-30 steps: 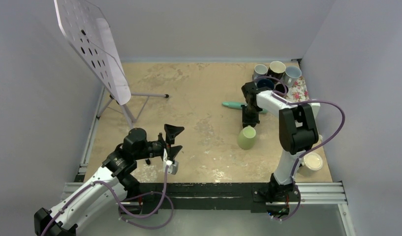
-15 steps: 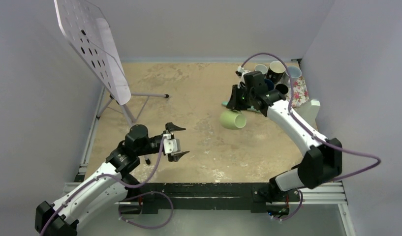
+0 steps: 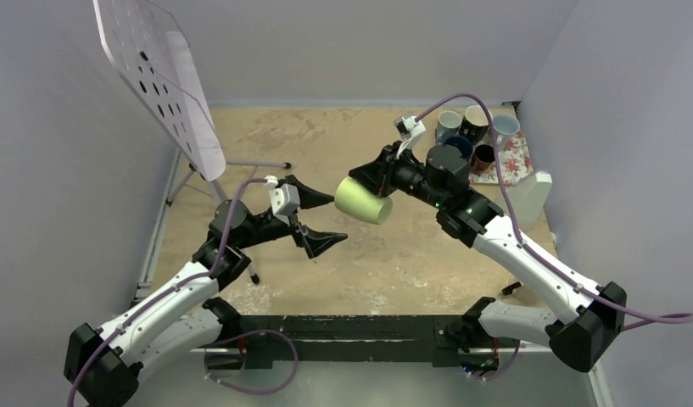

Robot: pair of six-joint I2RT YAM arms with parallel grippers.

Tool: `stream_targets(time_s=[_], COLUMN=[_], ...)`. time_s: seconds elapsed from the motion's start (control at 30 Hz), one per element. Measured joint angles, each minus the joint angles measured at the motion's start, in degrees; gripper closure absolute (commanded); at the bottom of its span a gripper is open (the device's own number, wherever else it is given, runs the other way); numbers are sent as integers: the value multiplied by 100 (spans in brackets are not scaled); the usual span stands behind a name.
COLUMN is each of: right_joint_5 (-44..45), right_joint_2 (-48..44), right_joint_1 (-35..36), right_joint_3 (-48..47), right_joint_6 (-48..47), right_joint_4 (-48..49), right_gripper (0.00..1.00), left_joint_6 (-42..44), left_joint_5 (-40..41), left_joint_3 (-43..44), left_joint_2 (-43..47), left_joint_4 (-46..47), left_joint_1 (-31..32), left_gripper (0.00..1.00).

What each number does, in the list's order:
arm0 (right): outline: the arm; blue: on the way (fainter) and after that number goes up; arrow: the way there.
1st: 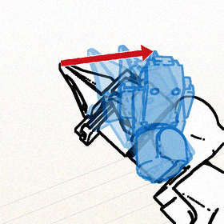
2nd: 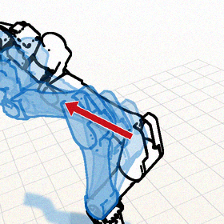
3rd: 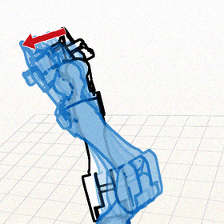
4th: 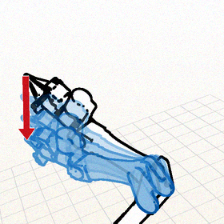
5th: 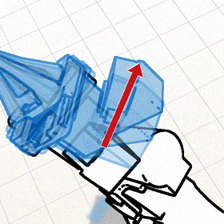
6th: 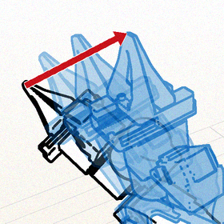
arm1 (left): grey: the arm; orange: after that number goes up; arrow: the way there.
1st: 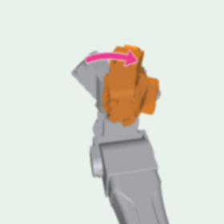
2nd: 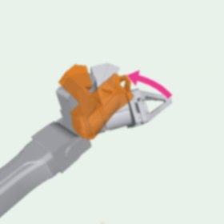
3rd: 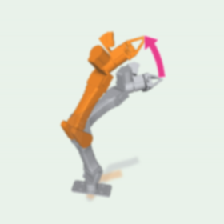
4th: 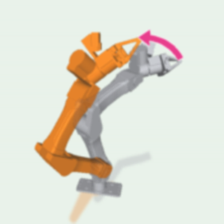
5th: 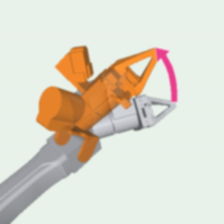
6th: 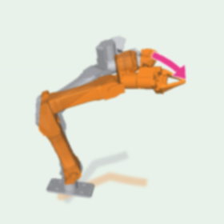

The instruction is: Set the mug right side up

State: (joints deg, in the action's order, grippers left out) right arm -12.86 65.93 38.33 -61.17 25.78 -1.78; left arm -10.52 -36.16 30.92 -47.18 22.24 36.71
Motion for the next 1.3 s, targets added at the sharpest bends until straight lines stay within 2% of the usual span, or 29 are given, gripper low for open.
stream_targets(time_s=[0.2, 0.4, 0.43, 0.47, 0.57, 0.6, 0.7, 0.73, 0.8, 0.83, 0.87, 0.93, 0.97, 1.0, 1.2, 1.3], right_joint_5=[-22, -26, -42, -63, -251, -372, -1237, -1370, -1539, -1537, -1368, -743, -387, -144, 1362, 1915], right_joint_2=[-179, -197, -197, -192, -146, -142, -188, -223, -284, -299, -310, -282, -251, -216, 470, 1005], right_joint_1=[122, 210, 225, 249, 326, 356, 337, 343, 380, 391, 413, 472, 468, 466, 581, 988], right_joint_3=[146, 157, 162, 168, 168, 170, 267, 315, 372, 374, 369, 269, 131, 2, -1508, -2105], right_joint_6=[125, 201, 214, 229, 245, 225, 28, 26, -13, -44, -50, -133, -188, -210, -374, -374], right_joint_4=[586, 1062, 1121, 1215, 1397, 1449, 1519, 1561, 1609, 1596, 1550, 1207, 861, 590, -1362, -2109], right_gripper=[100, 100, 100, 100, 100, 100, 100, 97, 56, 41, 28, 16, 8, 4, 4, 10], left_joint_6=[-92, -90, -87, -85, 68, 133, 289, 372, 592, 752, 1016, 1685, 2243, 2789, 6741, 8218], left_joint_5=[-83, -236, -278, -328, -372, -424, -1141, -1274, -1366, -1370, -1349, -1069, -870, -730, -118, 236], left_joint_3=[302, 404, 424, 439, 483, 492, 498, 498, 498, 498, 511, 542, 546, 549, 551, 553], left_joint_2=[-192, -400, -437, -476, -564, -579, -494, -431, -343, -310, -286, -282, -280, -284, -273, -282], left_joint_4=[306, 433, 496, 575, 728, 713, 525, 409, 251, 179, 74, -262, -581, -933, -3392, -4223], left_joint_1=[-22, -22, -22, -22, -44, -92, -103, -76, -17, -2, 13, 66, 35, -9, -28, -26], left_gripper=[6, 17, 22, 32, 86, 100, 100, 100, 100, 100, 100, 100, 100, 100, 100, 100])
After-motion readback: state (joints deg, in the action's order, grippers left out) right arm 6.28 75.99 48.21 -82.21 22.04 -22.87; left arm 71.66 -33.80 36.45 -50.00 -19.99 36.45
